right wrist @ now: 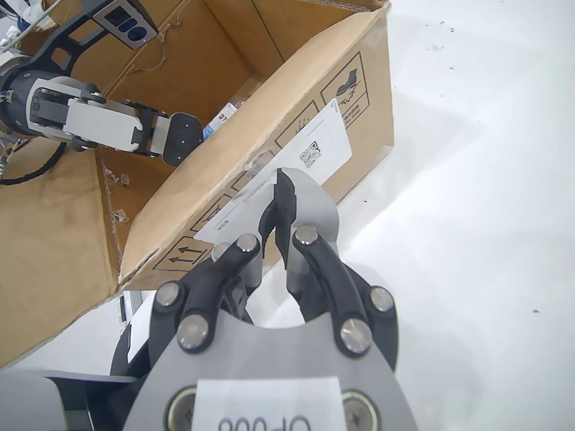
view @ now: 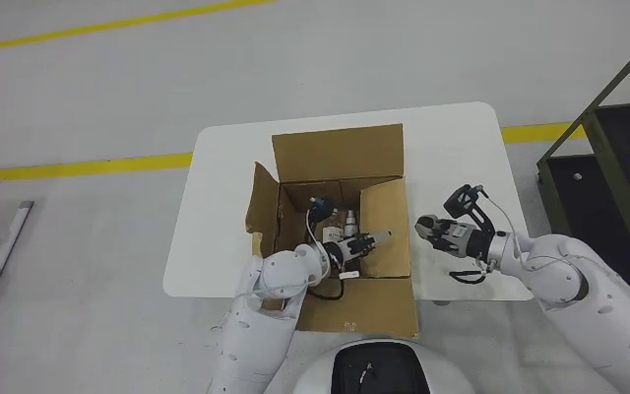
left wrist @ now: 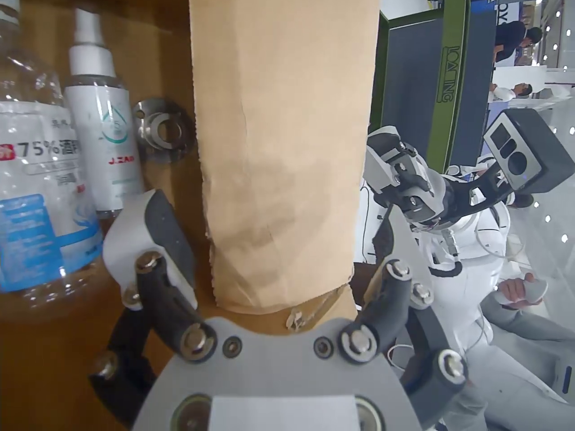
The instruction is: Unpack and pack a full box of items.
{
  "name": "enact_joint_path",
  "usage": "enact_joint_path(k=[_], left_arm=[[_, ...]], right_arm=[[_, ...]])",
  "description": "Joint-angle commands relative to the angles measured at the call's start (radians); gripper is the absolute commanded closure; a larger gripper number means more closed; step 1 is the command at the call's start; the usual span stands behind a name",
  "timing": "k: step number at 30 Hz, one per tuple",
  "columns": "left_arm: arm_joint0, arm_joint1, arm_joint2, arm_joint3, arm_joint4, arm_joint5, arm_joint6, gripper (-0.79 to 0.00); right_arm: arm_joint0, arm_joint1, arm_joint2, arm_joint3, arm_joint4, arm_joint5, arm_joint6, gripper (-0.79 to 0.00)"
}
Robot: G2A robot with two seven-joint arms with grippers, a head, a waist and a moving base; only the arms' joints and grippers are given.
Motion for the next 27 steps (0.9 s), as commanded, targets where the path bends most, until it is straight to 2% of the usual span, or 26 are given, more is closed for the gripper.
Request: enact_joint_path(k=[1, 3, 13, 20, 21, 22, 24, 25, 27], left_arm=[[-0.003, 0.001, 0.007, 0.009, -0.007, -0.004, -0.002, -0.785], [-0.007, 0.003, 0.016, 0.013, 0.004, -0.007, -0.005, -0.785], [-0.009, 0.004, 0.003, 0.015, -0.148, 0.017, -0.016, -0.785], [-0.007, 0.009, -0.029, -0.042, -0.231, 0.028, 0.001, -0.785], [-0.006, 0.01, -0.032, -0.053, -0.242, 0.029, 0.002, -0.785], [-0.007, 0.011, -0.035, -0.066, -0.251, 0.029, 0.007, -0.785], [-0.01, 0.013, -0.036, -0.09, -0.261, 0.029, 0.006, -0.785], [-0.015, 0.014, -0.033, -0.104, -0.262, 0.027, 0.005, -0.785], [-0.024, 0.013, -0.024, -0.124, -0.283, 0.034, 0.004, -0.785]], right_arm=[[0.002, -0.002, -0.01, 0.001, -0.001, 0.003, 0.002, 0.0], [0.007, -0.005, -0.025, 0.006, -0.007, 0.0, 0.005, 0.0], [0.038, -0.02, -0.084, 0.042, -0.012, 0.003, -0.01, 0.0], [0.041, -0.019, -0.064, 0.039, -0.003, 0.007, -0.021, 0.0], [0.038, -0.018, -0.054, 0.036, 0.0, 0.008, -0.024, -0.034], [0.035, -0.017, -0.042, 0.034, 0.011, 0.009, -0.028, -0.163], [0.028, -0.013, -0.012, 0.022, 0.033, 0.014, -0.031, -0.514], [0.025, -0.01, 0.007, 0.01, 0.036, 0.019, -0.031, -0.785], [0.007, -0.005, 0.045, -0.017, 0.047, 0.037, -0.03, -0.785]])
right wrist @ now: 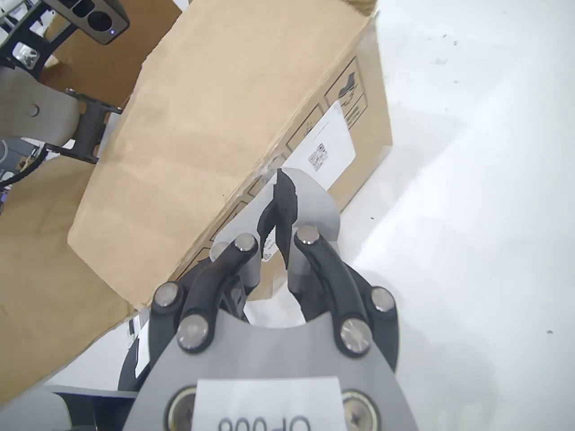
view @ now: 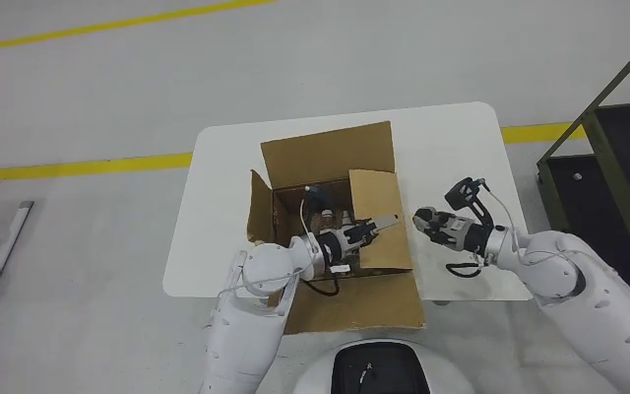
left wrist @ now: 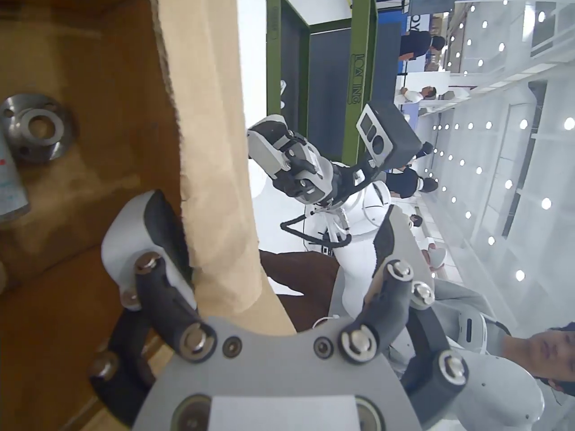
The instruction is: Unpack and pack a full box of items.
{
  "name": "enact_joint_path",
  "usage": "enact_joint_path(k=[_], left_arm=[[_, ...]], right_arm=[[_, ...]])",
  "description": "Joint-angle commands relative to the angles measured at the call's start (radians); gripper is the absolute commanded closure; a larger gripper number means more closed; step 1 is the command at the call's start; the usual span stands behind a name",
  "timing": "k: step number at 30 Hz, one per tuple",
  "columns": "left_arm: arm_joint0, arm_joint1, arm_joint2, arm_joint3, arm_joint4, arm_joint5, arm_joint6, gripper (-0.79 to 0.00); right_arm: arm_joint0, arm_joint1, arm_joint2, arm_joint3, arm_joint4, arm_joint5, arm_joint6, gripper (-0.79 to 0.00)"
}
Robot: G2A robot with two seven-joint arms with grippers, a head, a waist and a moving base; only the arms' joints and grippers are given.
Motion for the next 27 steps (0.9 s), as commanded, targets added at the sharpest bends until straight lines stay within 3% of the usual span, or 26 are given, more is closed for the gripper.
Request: enact_joint_path(k=[1, 6, 13, 24, 26, 27], left_arm=[[-0.015, -0.001, 0.017, -0.023, -0.016, 0.002, -0.003, -0.785], [-0.077, -0.008, 0.093, -0.029, -0.021, -0.021, -0.011, -0.785], [-0.155, -0.025, 0.22, 0.029, -0.022, -0.043, -0.012, -0.785], [-0.222, -0.042, 0.304, 0.135, -0.036, -0.044, 0.001, -0.785], [-0.228, -0.043, 0.307, 0.146, -0.041, -0.044, 0.006, -0.785], [-0.231, -0.043, 0.309, 0.15, -0.042, -0.045, 0.006, -0.785]], right_arm=[[-0.018, 0.006, 0.047, -0.022, 0.014, 0.027, 0.002, -0.785], [-0.071, 0.018, 0.148, -0.057, 0.081, 0.076, 0.019, -0.785], [-0.135, 0.026, 0.247, -0.068, 0.187, 0.087, 0.024, -0.785], [-0.132, 0.038, 0.351, -0.09, 0.274, 0.07, 0.065, -0.785], [-0.122, 0.039, 0.353, -0.103, 0.273, 0.071, 0.078, -0.597], [-0.118, 0.04, 0.352, -0.108, 0.276, 0.071, 0.085, -0.582]])
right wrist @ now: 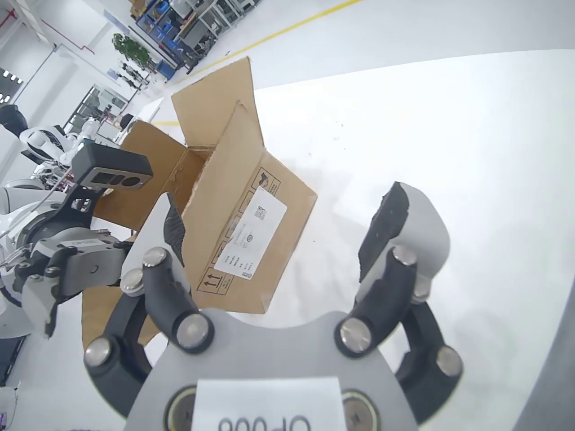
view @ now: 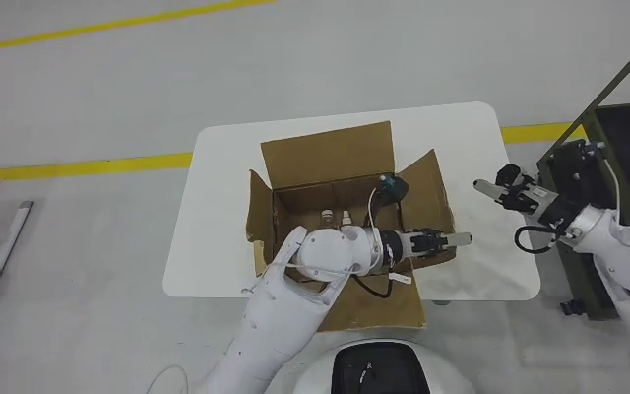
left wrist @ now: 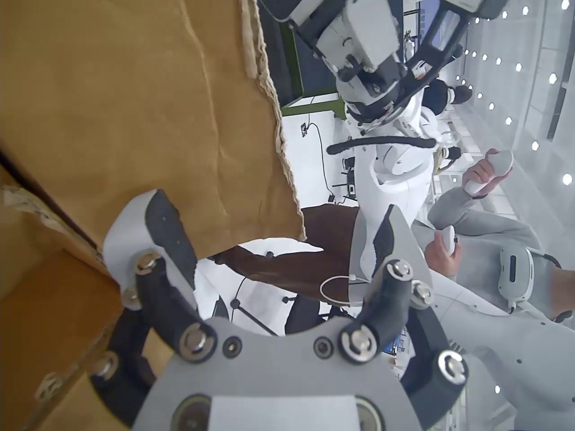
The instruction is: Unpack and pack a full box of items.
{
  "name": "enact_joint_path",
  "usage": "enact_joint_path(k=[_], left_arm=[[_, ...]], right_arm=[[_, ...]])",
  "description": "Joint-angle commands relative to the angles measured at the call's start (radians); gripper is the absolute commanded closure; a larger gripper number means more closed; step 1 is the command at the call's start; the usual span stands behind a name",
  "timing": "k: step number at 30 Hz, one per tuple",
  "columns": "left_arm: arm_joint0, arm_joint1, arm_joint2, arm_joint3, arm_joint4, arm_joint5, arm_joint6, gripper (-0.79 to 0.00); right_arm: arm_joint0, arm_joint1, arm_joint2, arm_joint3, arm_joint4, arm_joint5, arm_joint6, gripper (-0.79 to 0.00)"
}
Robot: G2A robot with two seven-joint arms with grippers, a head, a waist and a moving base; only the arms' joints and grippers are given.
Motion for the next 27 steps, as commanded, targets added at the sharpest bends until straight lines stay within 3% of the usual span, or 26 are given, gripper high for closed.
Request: enact_joint_path(k=[1, 2, 8, 9, 15, 20, 23, 24, 27], left_arm=[[-0.005, 0.0, 0.001, 0.009, -0.003, -0.001, 0.003, -0.785], [-0.007, 0.0, 0.002, 0.012, -0.002, -0.001, 0.003, -0.785], [-0.007, 0.001, 0.01, 0.025, 0.002, -0.003, 0.005, -0.785], [-0.008, 0.001, 0.011, 0.025, 0.001, -0.004, 0.004, -0.785], [-0.008, 0.002, 0.014, 0.035, 0.008, -0.002, 0.008, -0.785], [-0.007, 0.004, 0.016, 0.037, 0.013, 0.001, 0.007, -0.785], [-0.004, 0.006, 0.016, 0.036, 0.015, 0.0, 0.007, -0.785], [-0.003, 0.007, 0.014, 0.034, 0.016, 0.001, 0.007, -0.785], [0.004, 0.012, -0.001, 0.021, 0.025, 0.005, 0.01, -0.785]], right_arm=[[0.011, 0.001, -0.004, -0.012, 0.004, 0.0, 0.019, -0.462], [0.018, 0.002, -0.008, -0.017, -0.002, 0.001, 0.031, -0.419], [0.074, 0.001, -0.079, -0.019, -0.07, 0.014, 0.078, -0.443], [0.082, 0.0, -0.094, -0.016, -0.073, 0.015, 0.083, -0.385], [0.123, -0.005, -0.151, 0.017, -0.083, 0.028, 0.104, -0.262], [0.136, -0.007, -0.174, 0.052, -0.074, 0.03, 0.111, -0.206], [0.136, -0.008, -0.176, 0.076, -0.06, 0.03, 0.1, -0.126], [0.135, -0.008, -0.176, 0.082, -0.056, 0.031, 0.095, -0.046], [0.133, -0.008, -0.177, 0.095, -0.054, 0.024, 0.086, 0.0]])
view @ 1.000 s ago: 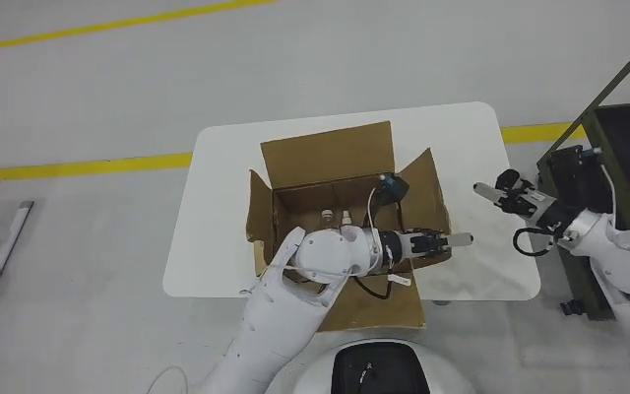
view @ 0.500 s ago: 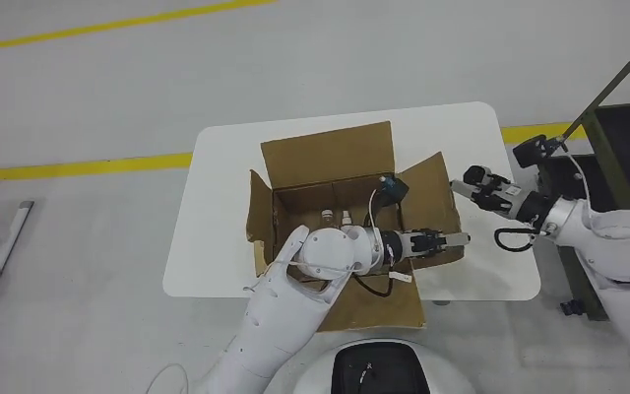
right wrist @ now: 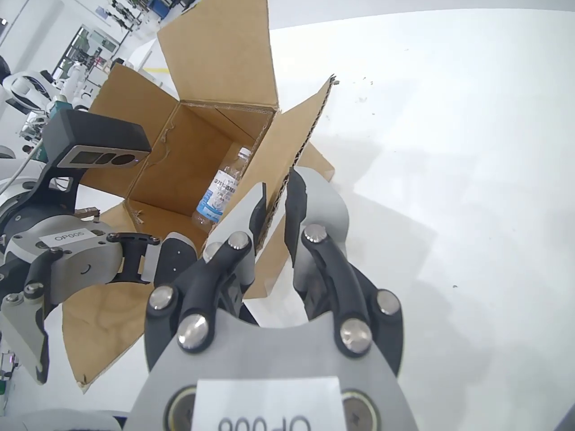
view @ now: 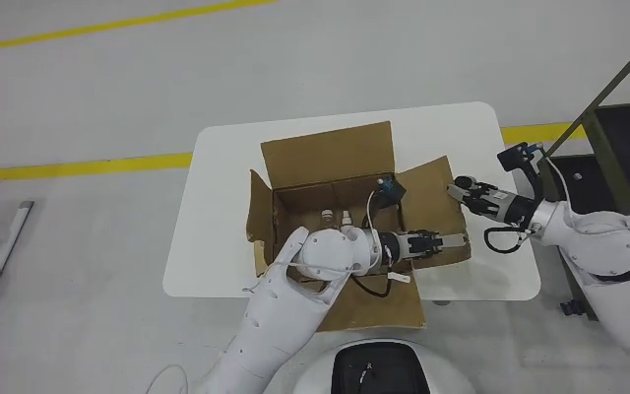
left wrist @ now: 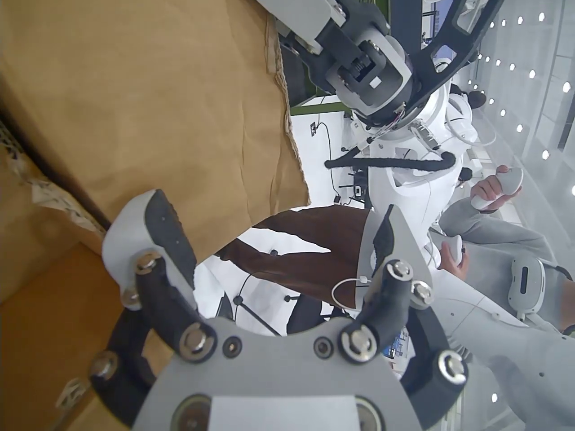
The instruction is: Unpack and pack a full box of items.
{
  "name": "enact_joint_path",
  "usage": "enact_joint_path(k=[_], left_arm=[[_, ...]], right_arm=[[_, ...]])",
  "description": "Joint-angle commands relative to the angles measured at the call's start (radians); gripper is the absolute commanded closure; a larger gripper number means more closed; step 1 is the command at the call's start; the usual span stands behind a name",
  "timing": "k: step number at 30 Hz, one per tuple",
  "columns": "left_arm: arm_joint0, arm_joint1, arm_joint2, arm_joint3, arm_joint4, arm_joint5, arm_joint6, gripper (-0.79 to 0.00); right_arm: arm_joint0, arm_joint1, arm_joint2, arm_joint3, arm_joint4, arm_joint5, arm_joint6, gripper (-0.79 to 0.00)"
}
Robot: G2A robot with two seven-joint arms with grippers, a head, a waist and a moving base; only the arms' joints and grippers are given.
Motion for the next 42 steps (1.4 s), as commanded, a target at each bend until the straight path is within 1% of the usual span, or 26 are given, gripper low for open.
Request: enact_joint_path(k=[1, 4, 7, 10, 13, 15, 17, 18, 22, 25, 28, 29, 31, 32, 33, 34, 39, 40, 41, 42], left_arm=[[0.005, 0.005, -0.012, -0.013, 0.017, 0.007, 0.003, -0.785], [0.019, 0.015, -0.042, -0.05, 0.045, 0.011, 0.013, -0.785], [0.032, 0.03, -0.062, -0.094, 0.138, -0.022, 0.016, -0.785], [0.056, 0.042, -0.098, -0.118, 0.179, -0.02, 0.023, -0.785], [0.073, 0.057, -0.124, -0.152, 0.27, -0.017, 0.021, -0.785], [0.089, 0.066, -0.144, -0.175, 0.319, -0.001, 0.006, -0.785], [0.1, 0.078, -0.154, -0.202, 0.418, 0.016, -0.018, -0.785], [0.111, 0.081, -0.164, -0.217, 0.433, 0.03, -0.027, -0.785], [0.135, 0.101, -0.171, -0.239, 0.635, 0.081, -0.085, -0.785], [0.151, 0.107, -0.17, -0.233, 0.716, 0.128, -0.109, -0.785], [0.155, 0.108, -0.162, -0.231, 0.741, 0.133, -0.123, -0.785], [0.153, 0.108, -0.159, -0.23, 0.746, 0.127, -0.132, -0.785], [0.153, 0.108, -0.158, -0.23, 0.748, 0.126, -0.135, -0.785], [0.153, 0.108, -0.158, -0.23, 0.748, 0.126, -0.135, -0.785], [0.153, 0.108, -0.158, -0.23, 0.748, 0.126, -0.135, -0.785], [0.153, 0.108, -0.158, -0.23, 0.748, 0.126, -0.135, -0.785], [0.153, 0.108, -0.158, -0.23, 0.748, 0.126, -0.135, -0.785], [0.153, 0.108, -0.158, -0.23, 0.748, 0.126, -0.135, -0.785], [0.153, 0.108, -0.158, -0.23, 0.748, 0.126, -0.135, -0.785], [0.153, 0.108, -0.158, -0.23, 0.748, 0.126, -0.135, -0.785]], right_arm=[[0.0, 0.0, -0.003, 0.008, -0.002, -0.002, -0.002, 0.0], [0.003, -0.001, -0.008, 0.022, 0.0, -0.003, -0.009, 0.0], [0.006, -0.002, -0.01, 0.029, -0.009, 0.013, -0.021, 0.0], [0.0, -0.002, -0.005, 0.025, -0.011, 0.02, -0.041, 0.0], [-0.007, -0.001, 0.005, 0.02, -0.014, 0.018, -0.053, 0.0], [-0.015, 0.0, 0.014, 0.013, -0.022, 0.028, -0.06, 0.0], [-0.027, 0.001, 0.026, 0.003, -0.023, 0.044, -0.068, 0.0], [-0.034, 0.002, 0.031, -0.003, -0.024, 0.047, -0.068, 0.0], [-0.064, 0.004, 0.05, -0.034, -0.033, 0.065, -0.07, 0.0], [-0.088, 0.006, 0.062, -0.055, -0.04, 0.08, -0.072, 0.0], [-0.11, 0.007, 0.071, -0.078, -0.053, 0.11, -0.059, 0.0], [-0.117, 0.007, 0.072, -0.086, -0.047, 0.113, -0.058, -0.052], [-0.129, 0.007, 0.075, -0.095, -0.04, 0.113, -0.056, -0.305], [-0.133, 0.007, 0.076, -0.097, -0.035, 0.113, -0.056, -0.551], [-0.136, 0.007, 0.076, -0.098, -0.024, 0.111, -0.055, -0.699], [-0.138, 0.007, 0.075, -0.097, -0.024, 0.11, -0.051, -0.785], [-0.137, 0.006, 0.062, -0.1, -0.017, 0.103, -0.033, -0.785], [-0.137, 0.005, 0.059, -0.097, -0.008, 0.097, -0.034, -0.77], [-0.136, 0.004, 0.055, -0.091, 0.014, 0.085, -0.036, -0.751], [-0.134, 0.004, 0.051, -0.082, 0.024, 0.075, -0.034, -0.659]])
